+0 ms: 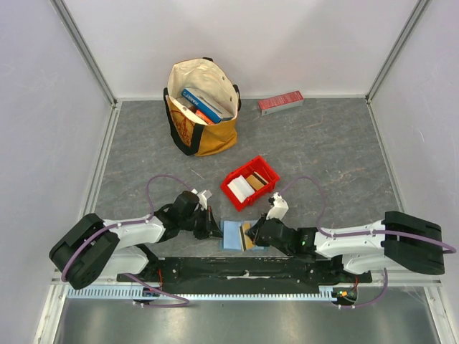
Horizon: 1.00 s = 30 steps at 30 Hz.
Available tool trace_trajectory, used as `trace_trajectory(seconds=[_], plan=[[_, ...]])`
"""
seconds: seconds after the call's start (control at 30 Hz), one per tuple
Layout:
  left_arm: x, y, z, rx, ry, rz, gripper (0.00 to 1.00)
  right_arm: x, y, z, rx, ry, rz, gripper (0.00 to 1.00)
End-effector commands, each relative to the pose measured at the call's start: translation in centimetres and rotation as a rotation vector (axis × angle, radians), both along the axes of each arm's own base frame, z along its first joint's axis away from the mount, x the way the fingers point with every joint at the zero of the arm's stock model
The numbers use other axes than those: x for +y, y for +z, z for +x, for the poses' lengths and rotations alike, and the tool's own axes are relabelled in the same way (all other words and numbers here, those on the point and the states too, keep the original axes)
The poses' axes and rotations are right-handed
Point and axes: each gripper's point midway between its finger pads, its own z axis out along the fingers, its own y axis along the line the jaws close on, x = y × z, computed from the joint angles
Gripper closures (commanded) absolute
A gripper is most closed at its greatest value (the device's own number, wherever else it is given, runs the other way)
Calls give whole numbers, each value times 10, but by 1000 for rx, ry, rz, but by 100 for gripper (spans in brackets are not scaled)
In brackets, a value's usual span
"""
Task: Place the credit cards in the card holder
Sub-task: Insert the credit card into the card holder.
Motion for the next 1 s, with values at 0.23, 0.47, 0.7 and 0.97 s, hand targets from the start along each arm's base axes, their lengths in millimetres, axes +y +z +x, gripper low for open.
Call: trace_trajectory(seconds=[0.23, 0.47, 0.7, 0.97], plan=[[13, -20, -6, 36, 29, 73, 98, 2, -14, 1, 85, -57, 137, 100], [14, -21, -7, 38, 31, 73, 98, -16, -17, 8, 72, -106, 157, 100], [13, -21, -7, 38, 22, 73, 98, 2, -24, 3, 97, -40, 159, 100], [12, -19, -6, 34, 24, 67, 98, 13, -30, 0, 122, -6, 156, 100]])
